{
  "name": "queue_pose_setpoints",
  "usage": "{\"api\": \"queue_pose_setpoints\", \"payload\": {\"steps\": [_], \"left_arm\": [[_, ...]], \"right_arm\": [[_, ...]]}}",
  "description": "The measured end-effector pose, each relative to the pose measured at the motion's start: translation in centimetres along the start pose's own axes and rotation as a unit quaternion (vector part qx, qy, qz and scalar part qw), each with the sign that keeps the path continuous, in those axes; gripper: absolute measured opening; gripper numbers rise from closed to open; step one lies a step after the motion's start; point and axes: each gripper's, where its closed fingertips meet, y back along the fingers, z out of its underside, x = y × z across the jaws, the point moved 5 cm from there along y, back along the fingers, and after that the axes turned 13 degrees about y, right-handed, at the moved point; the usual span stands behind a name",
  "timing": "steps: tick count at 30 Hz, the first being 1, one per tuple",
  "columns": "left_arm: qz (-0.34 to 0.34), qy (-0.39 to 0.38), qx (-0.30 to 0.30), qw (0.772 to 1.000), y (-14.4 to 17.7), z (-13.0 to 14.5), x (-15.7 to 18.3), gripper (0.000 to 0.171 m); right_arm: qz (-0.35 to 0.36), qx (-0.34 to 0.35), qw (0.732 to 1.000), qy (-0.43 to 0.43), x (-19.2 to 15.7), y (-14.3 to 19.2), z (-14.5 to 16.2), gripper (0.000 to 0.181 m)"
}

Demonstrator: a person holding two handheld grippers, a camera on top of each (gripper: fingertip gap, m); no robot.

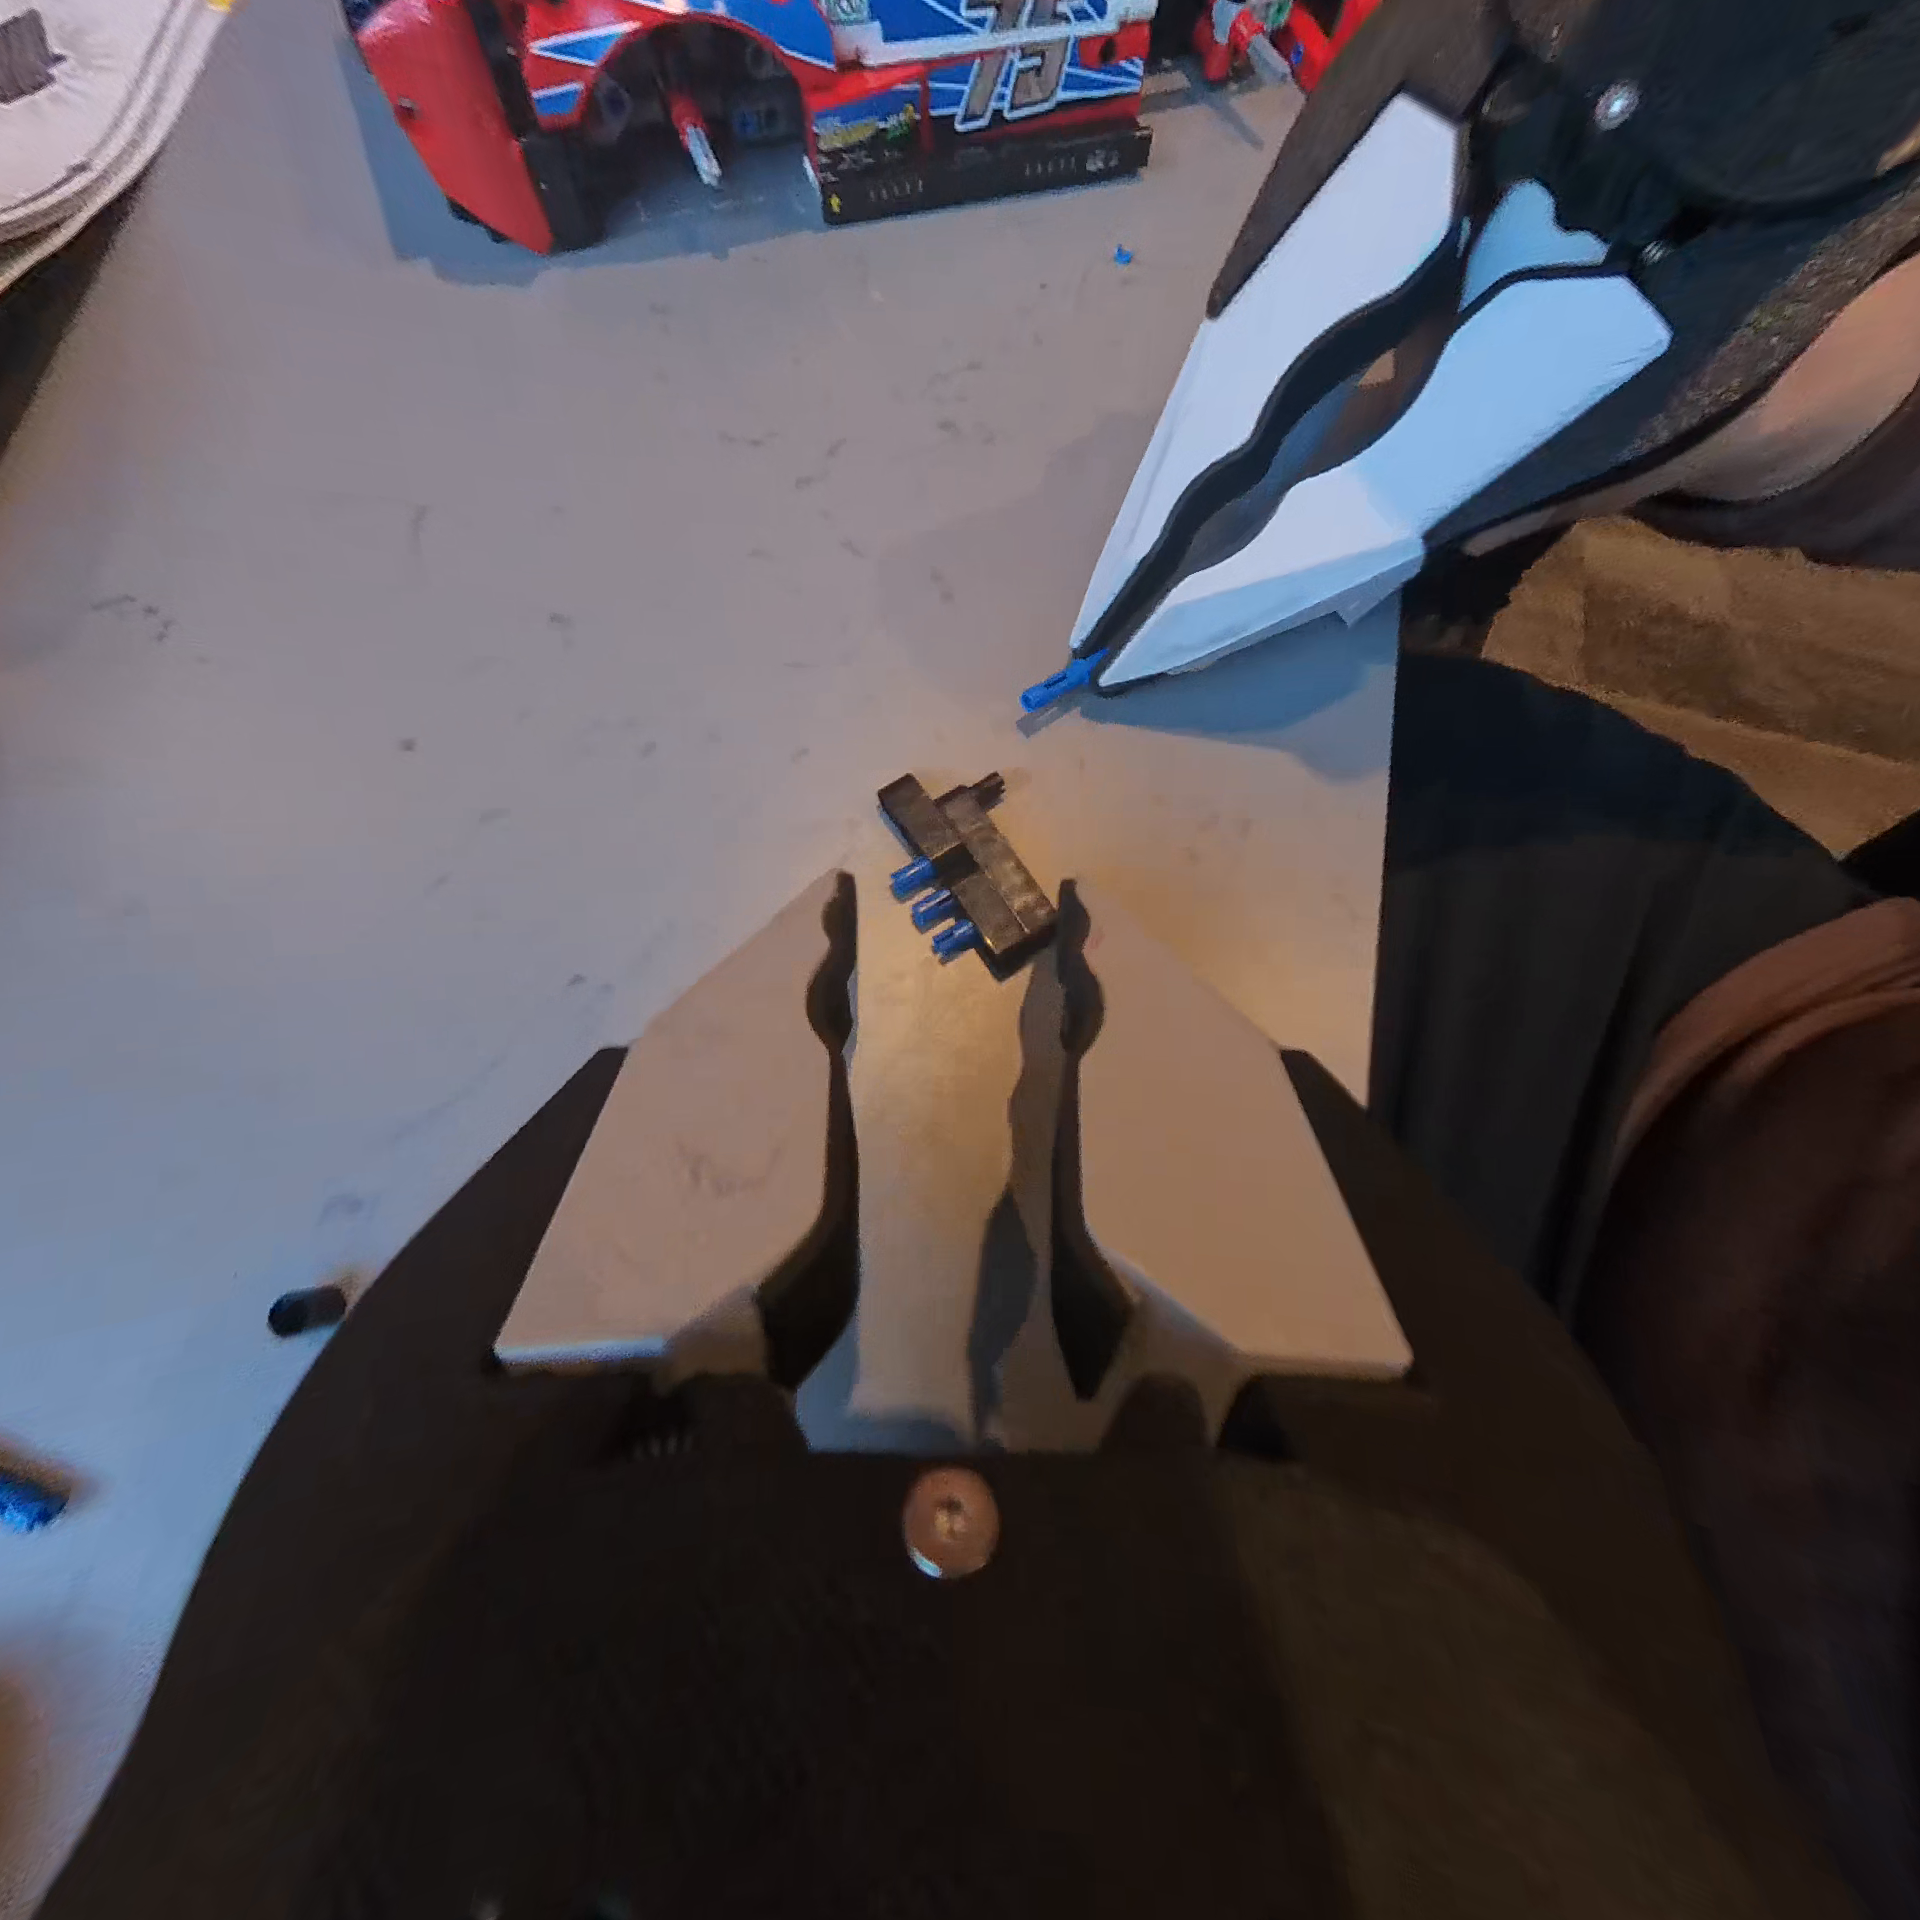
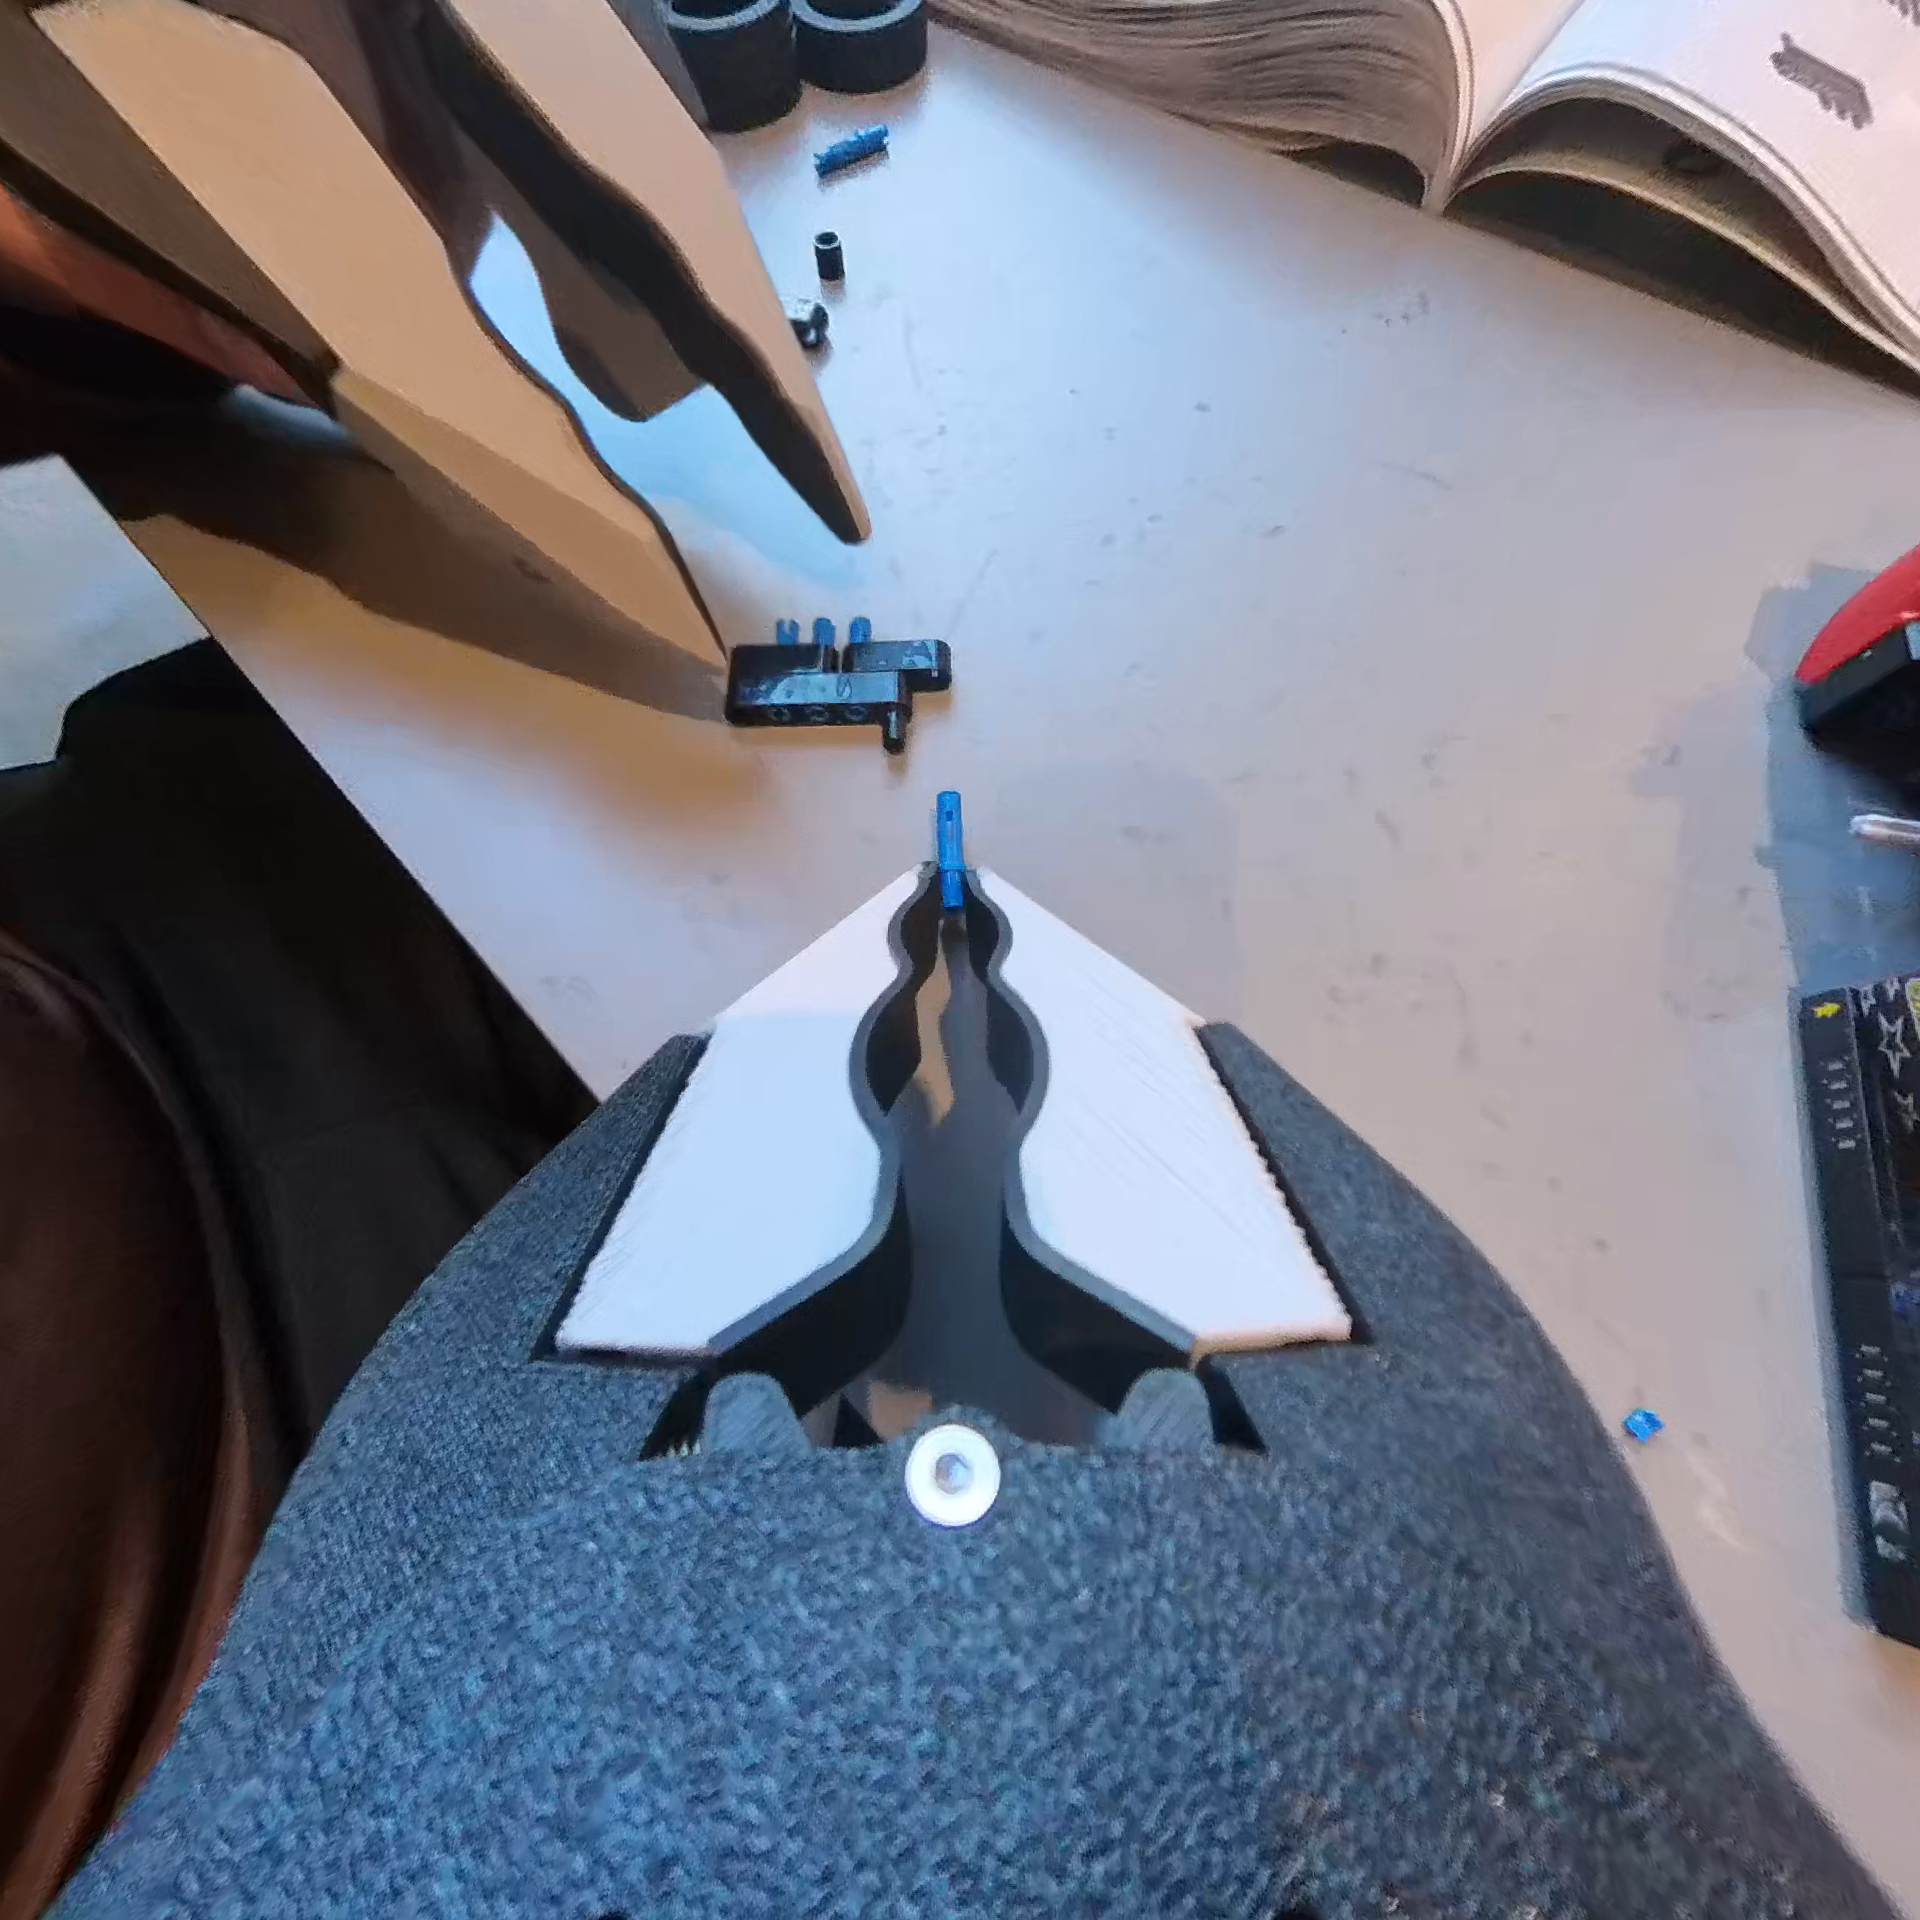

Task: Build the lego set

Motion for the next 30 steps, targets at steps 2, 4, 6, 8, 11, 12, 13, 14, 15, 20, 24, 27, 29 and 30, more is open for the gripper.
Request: {"api": "queue_pose_setpoints", "payload": {"steps": [2, 4, 6, 8, 11, 12, 13, 14, 15, 20, 24, 27, 29, 30], "left_arm": [[0.006, 0.019, -0.002, 1.000, 0.3, -0.1, 0.0, 0.038], [-0.003, 0.025, -0.027, 0.999, -0.3, 0.1, -0.1, 0.038], [-0.023, 0.012, -0.058, 0.998, -1.3, 0.1, -0.2, 0.043], [-0.037, -0.010, -0.066, 0.997, -1.9, -0.4, -0.3, 0.036], [-0.036, -0.027, -0.086, 0.995, -2.2, -0.7, -0.2, 0.030], [-0.035, -0.031, -0.091, 0.995, -2.2, -0.7, -0.2, 0.029], [-0.036, -0.035, -0.091, 0.995, -2.2, -0.6, -0.2, 0.029], [-0.038, -0.040, -0.084, 0.995, -2.2, -0.6, -0.1, 0.029], [-0.044, -0.054, -0.068, 0.995, -2.1, -0.6, 0.0, 0.027], [-0.095, -0.190, 0.043, 0.976, -1.2, 0.1, 1.8, 0.026], [-0.119, -0.270, 0.114, 0.949, -0.3, 0.1, 3.8, 0.026], [-0.126, -0.282, 0.151, 0.939, 0.6, -0.6, 4.4, 0.026], [-0.119, -0.279, 0.149, 0.941, 0.7, -0.5, 4.4, 0.026], [-0.107, -0.272, 0.149, 0.945, 0.7, -0.5, 4.5, 0.026]], "right_arm": [[-0.001, 0.001, 1.000, 0.001, 0.0, 0.0, 0.0, 0.005], [-0.002, -0.002, 1.000, 0.012, -0.2, -0.1, -0.1, 0.005], [-0.008, -0.004, 1.000, 0.016, -0.4, -0.2, -0.2, 0.010], [-0.011, -0.006, 1.000, 0.017, -0.5, -0.3, -0.2, 0.019], [-0.013, -0.001, 1.000, 0.020, -0.6, -0.2, -0.2, 0.023], [-0.017, 0.001, 1.000, 0.017, -0.6, -0.2, -0.2, 0.024], [-0.021, 0.007, 1.000, 0.012, -0.6, -0.1, -0.3, 0.026], [-0.024, 0.015, 1.000, 0.005, -0.5, 0.0, -0.4, 0.027], [-0.028, 0.025, 0.999, -0.003, -0.5, 0.2, -0.6, 0.029], [-0.057, 0.092, 0.993, -0.053, 0.2, 1.2, -2.0, 0.031], [-0.109, 0.131, 0.981, -0.092, -0.1, 0.9, -3.8, 0.031], [-0.139, 0.122, 0.979, -0.081, -1.2, 0.3, -4.2, 0.014], [-0.145, 0.122, 0.980, -0.068, -1.7, 0.5, -4.6, 0.011], [-0.147, 0.118, 0.981, -0.055, -1.9, 0.6, -4.6, 0.010]]}}
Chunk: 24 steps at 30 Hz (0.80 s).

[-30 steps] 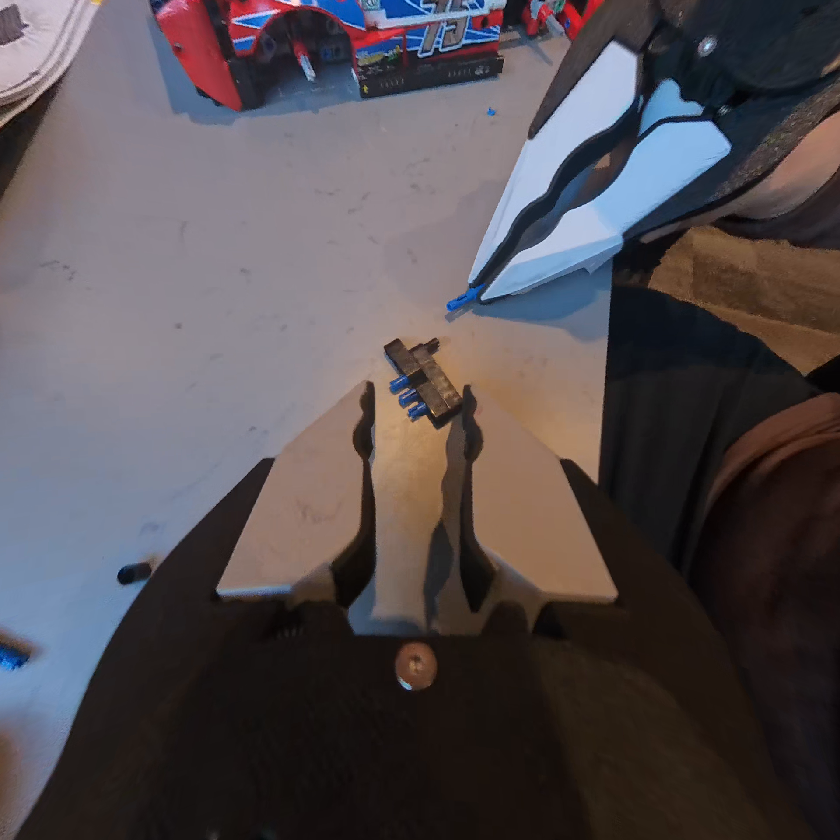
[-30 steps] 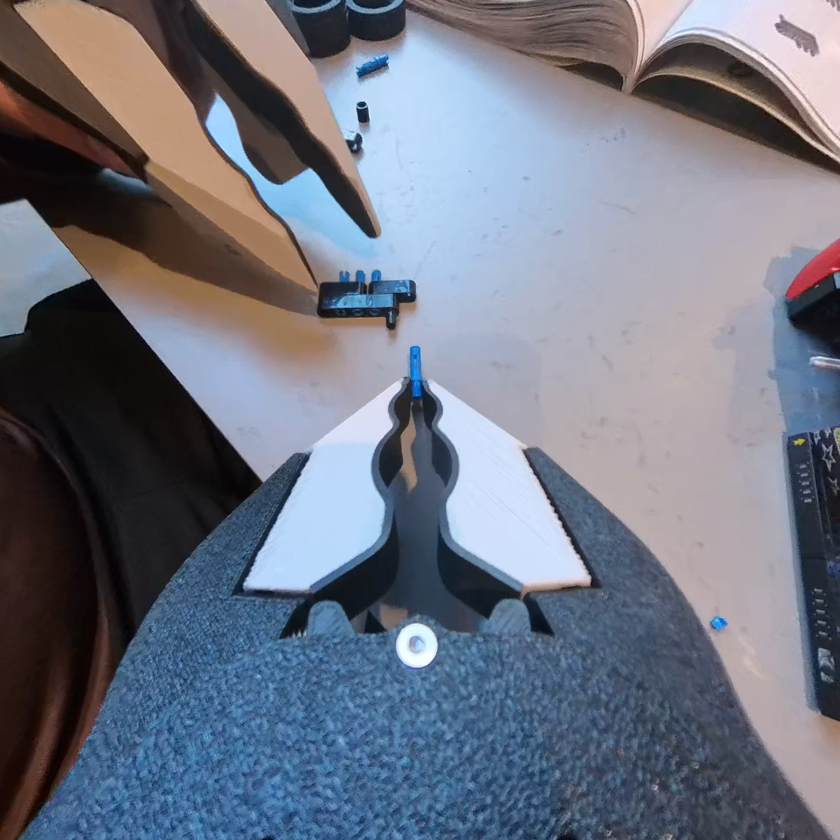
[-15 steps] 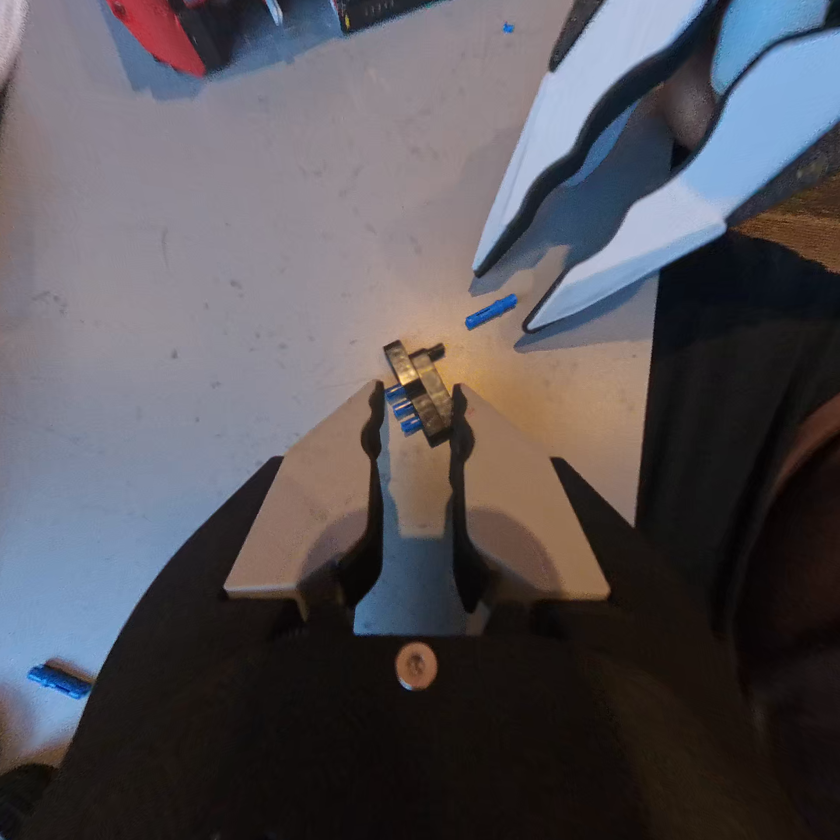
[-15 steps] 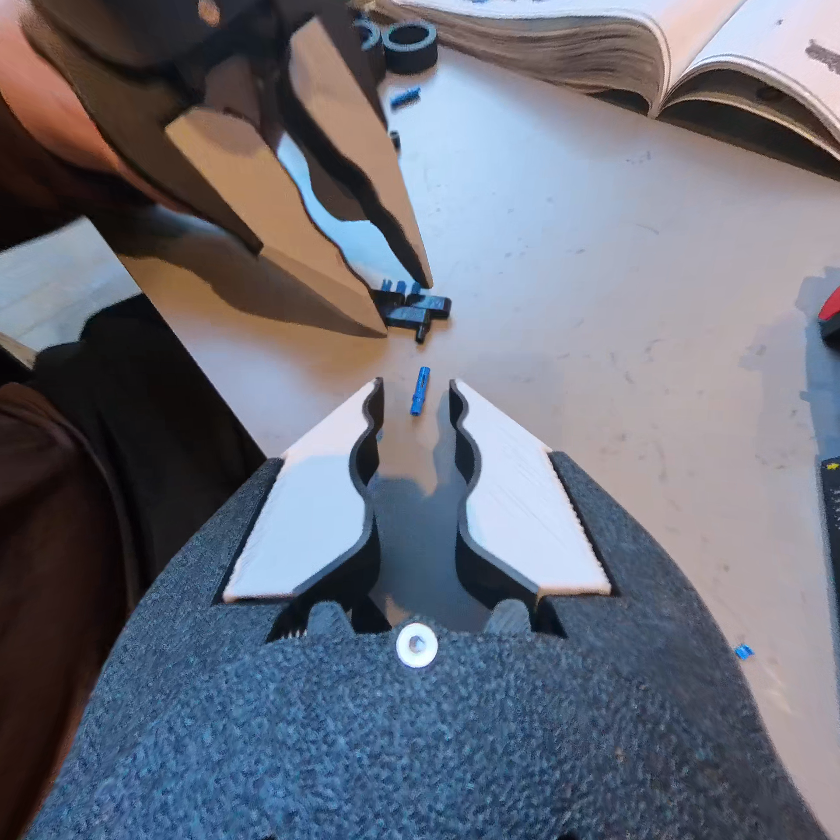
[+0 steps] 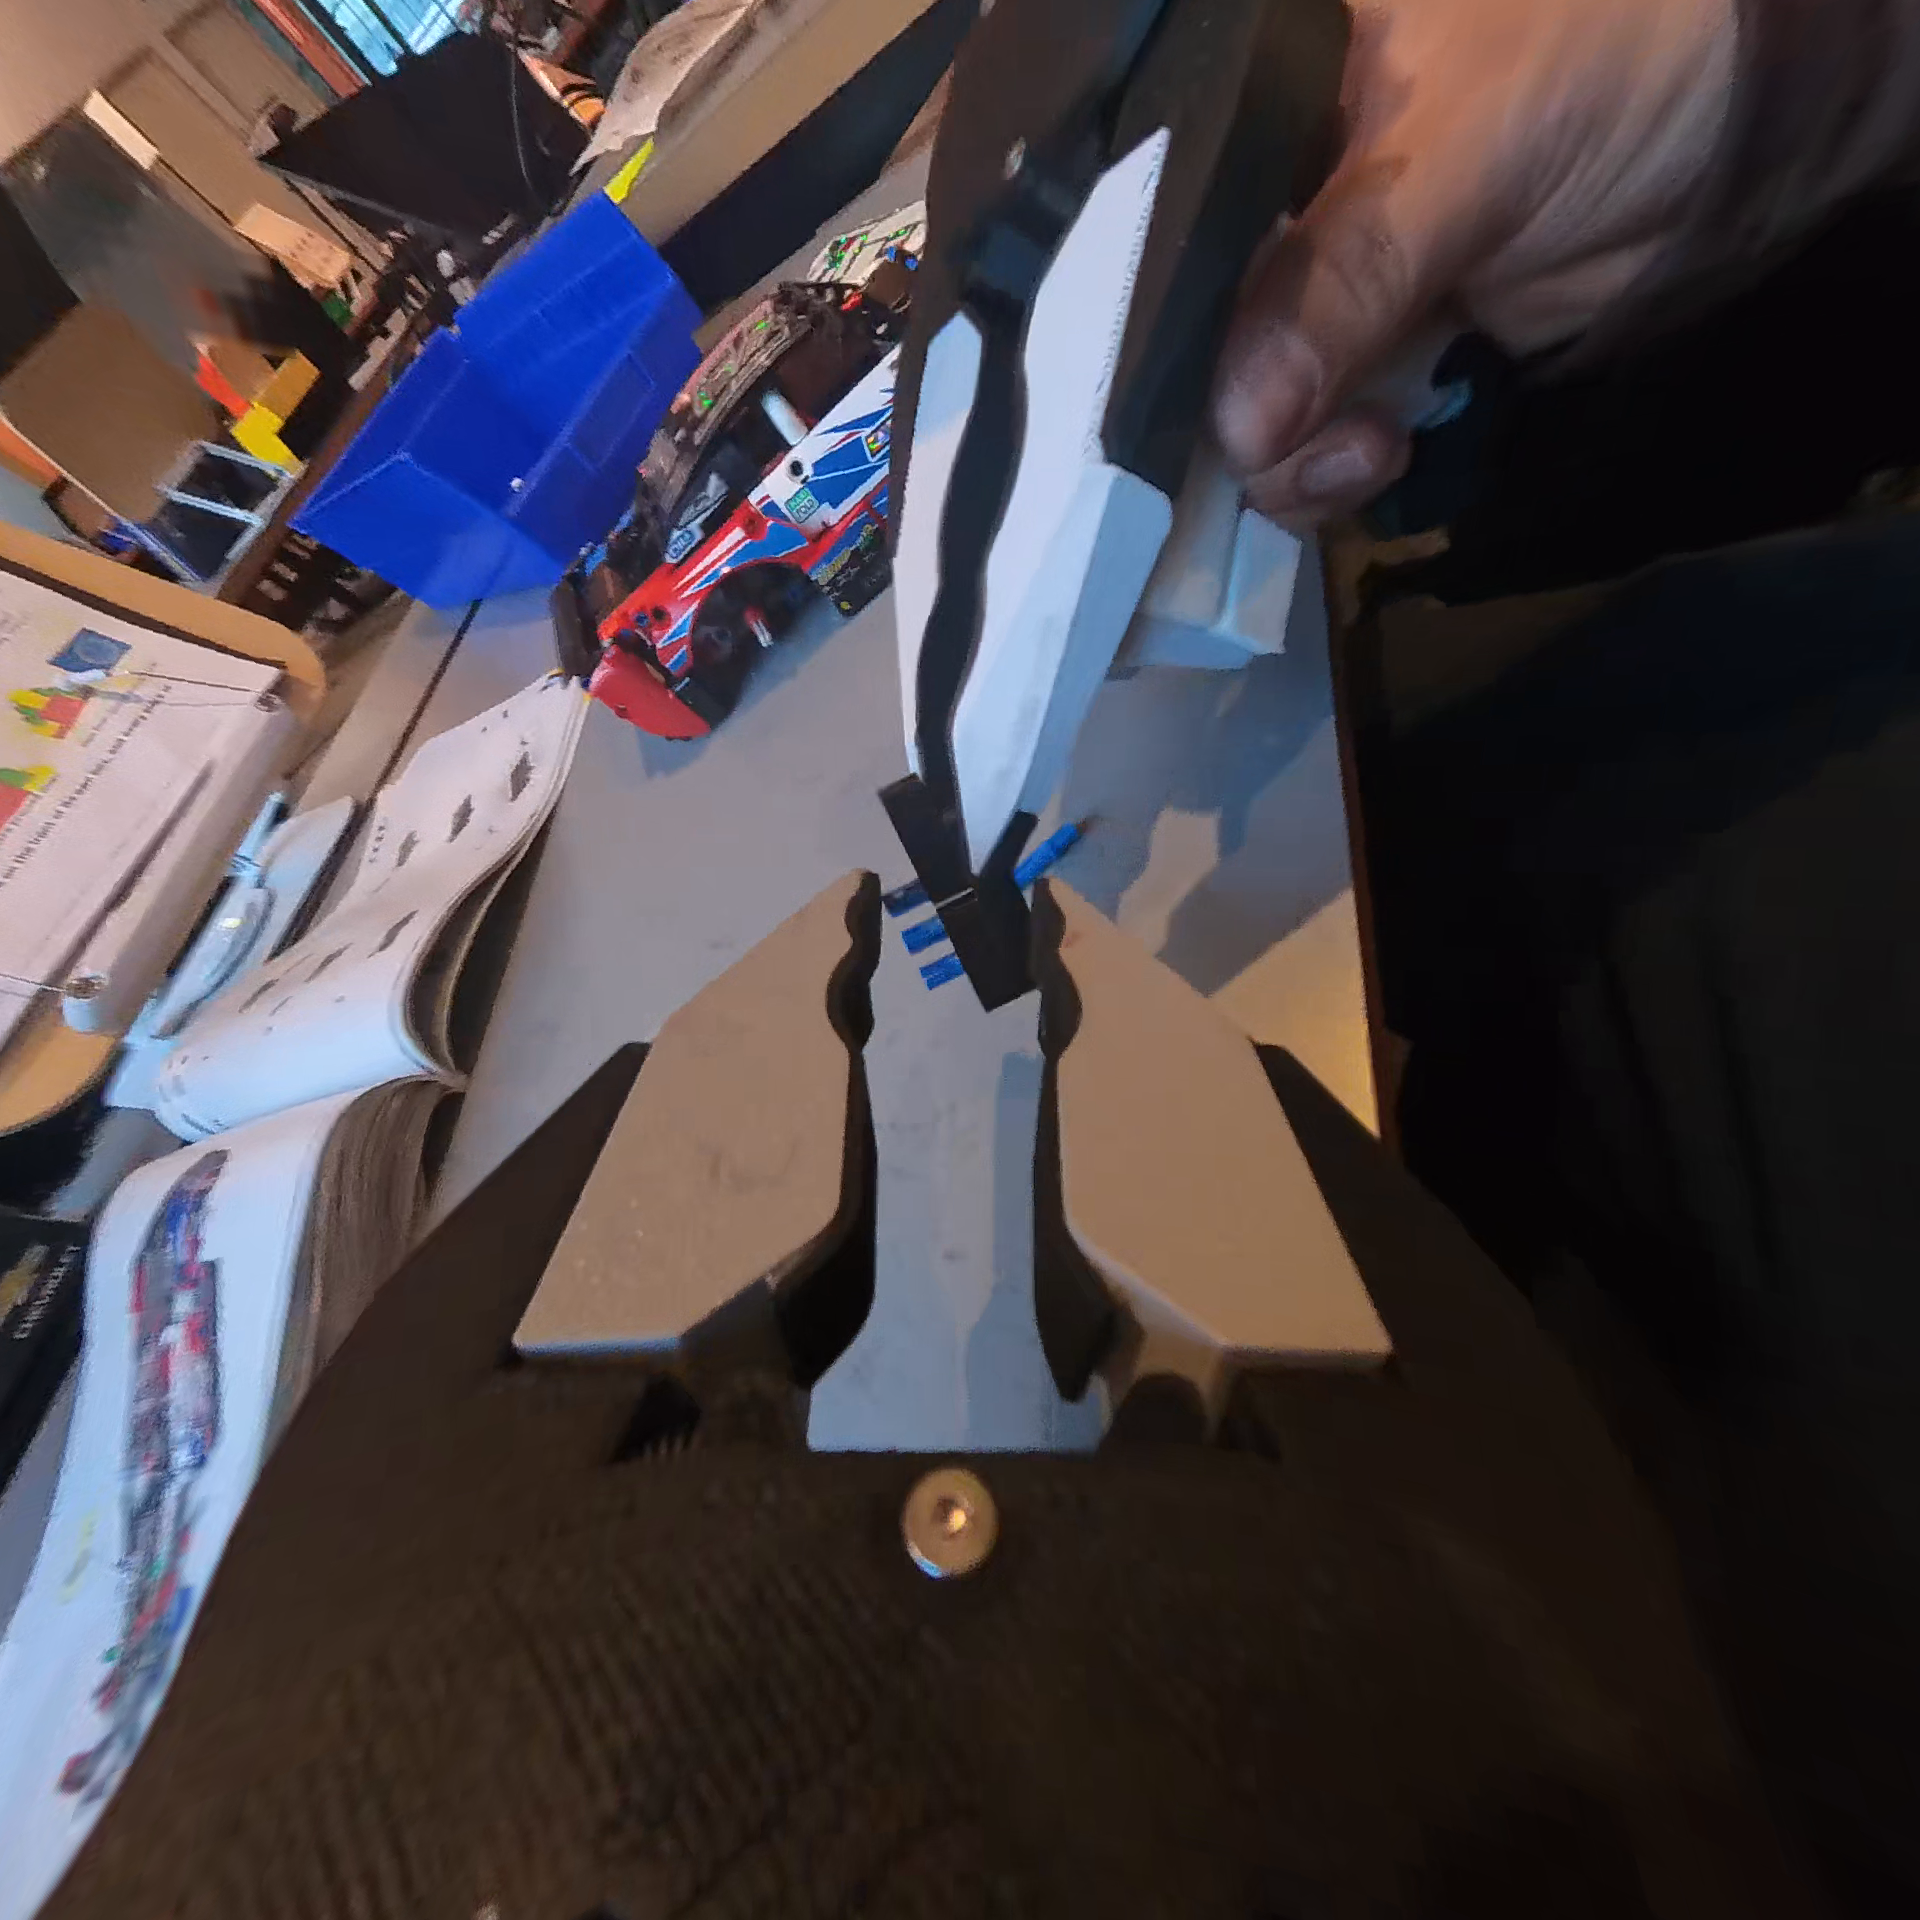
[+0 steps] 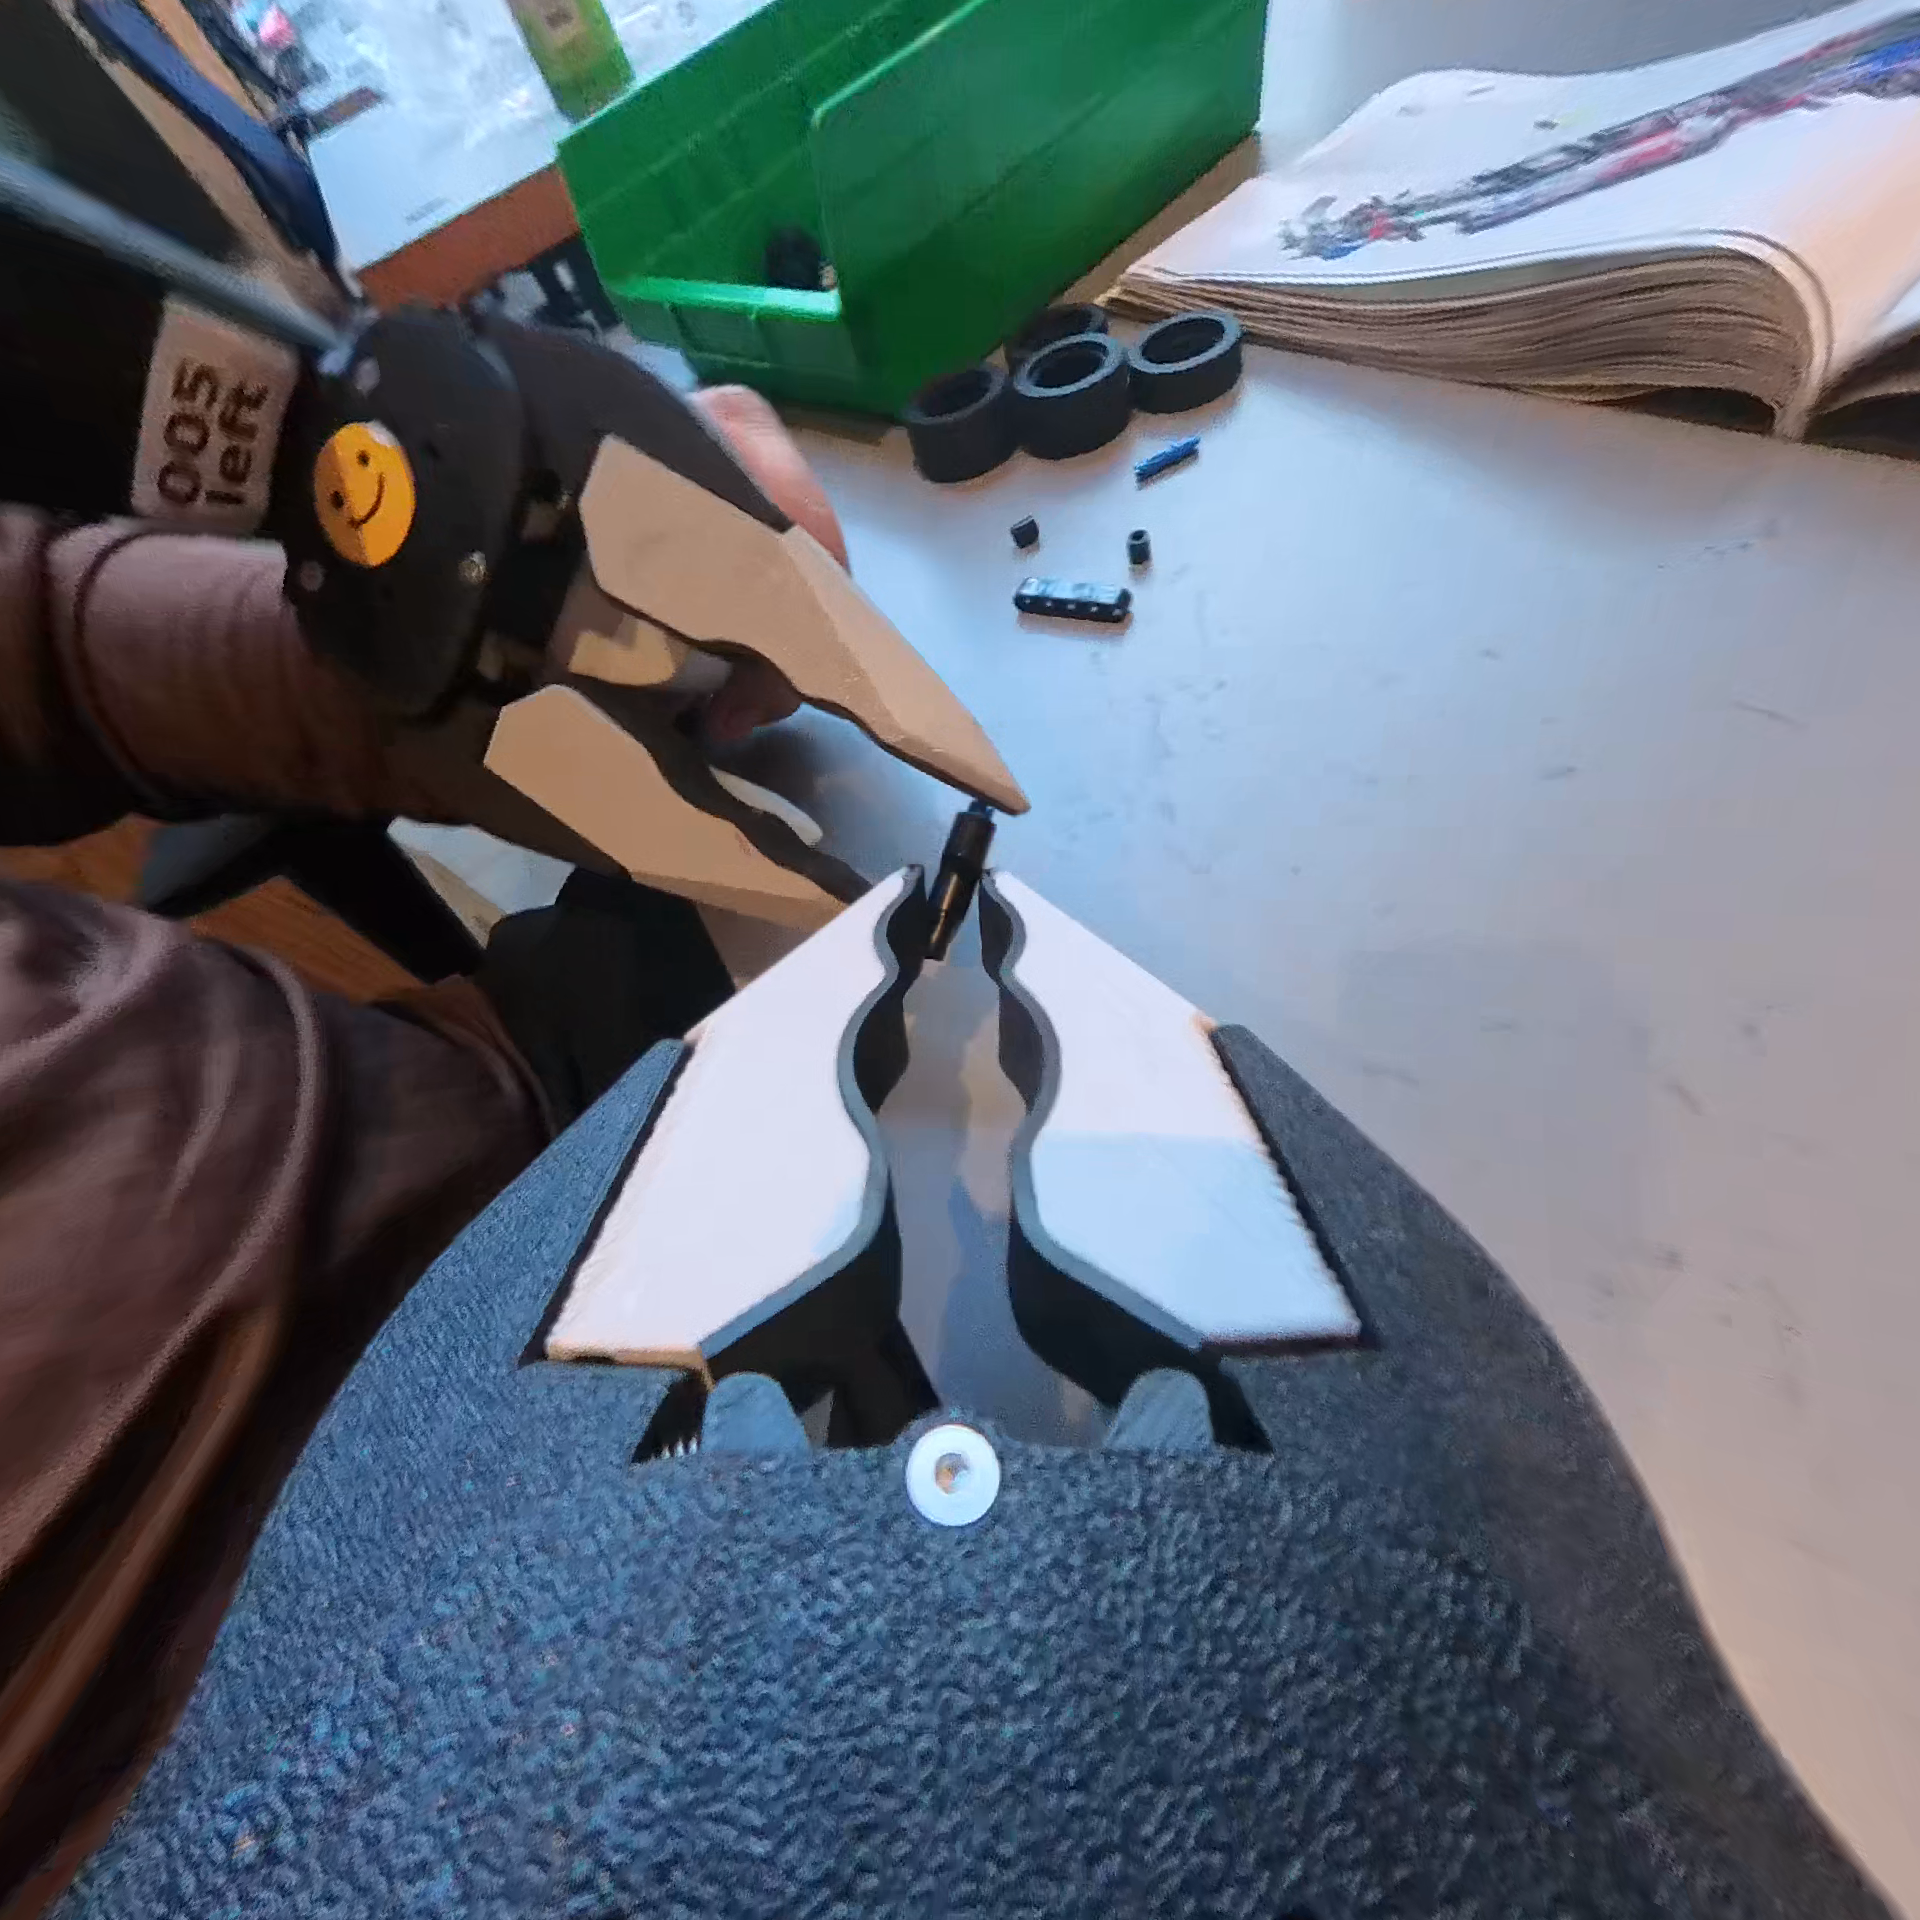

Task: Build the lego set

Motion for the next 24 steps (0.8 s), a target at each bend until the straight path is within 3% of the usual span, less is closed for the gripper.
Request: {"api": "queue_pose_setpoints", "payload": {"steps": [3, 5, 7, 10, 12, 14, 16, 19, 22, 24], "left_arm": [[0.078, 0.090, -0.001, 0.993, 0.6, -0.5, 0.1, 0.029], [0.151, 0.178, -0.009, 0.972, 1.0, -1.0, -0.2, 0.041], [0.248, 0.229, -0.025, 0.941, 1.5, -1.2, 0.4, 0.020], [0.278, 0.246, -0.039, 0.928, 1.4, -0.8, 0.5, 0.017], [0.268, 0.236, -0.053, 0.933, 1.3, -0.3, 0.5, 0.006], [0.210, 0.221, -0.103, 0.947, 0.9, 1.2, -0.6, 0.005], [0.118, 0.190, -0.168, 0.960, 0.8, 2.9, -2.7, 0.005], [0.047, 0.087, -0.238, 0.966, 1.0, 4.0, -3.7, 0.005], [0.060, 0.039, -0.253, 0.965, 0.3, 3.9, -2.6, 0.006], [0.077, 0.035, -0.236, 0.968, -0.2, 3.7, -1.9, 0.006]], "right_arm": [[-0.020, 0.011, 0.998, 0.059, -1.2, 0.3, -0.7, 0.008], [-0.045, 0.020, 0.995, 0.088, -2.2, 0.5, -1.3, 0.007], [-0.049, 0.033, 0.993, 0.102, -2.5, 0.5, -1.7, 0.007], [-0.057, 0.026, 0.993, 0.095, -2.7, 0.4, -1.4, 0.008], [-0.047, 0.013, 0.994, 0.096, -2.4, 0.6, -1.0, 0.010], [-0.013, -0.003, 0.995, 0.097, -1.4, 1.4, -0.3, 0.011], [0.060, -0.057, 0.992, 0.095, 0.6, 2.3, 1.1, 0.018], [0.117, -0.146, 0.975, 0.119, 1.9, 2.3, 3.0, 0.024], [0.115, -0.183, 0.969, 0.123, 1.7, 1.1, 3.9, 0.022], [0.114, -0.186, 0.969, 0.115, 1.8, 0.7, 3.9, 0.004]]}}
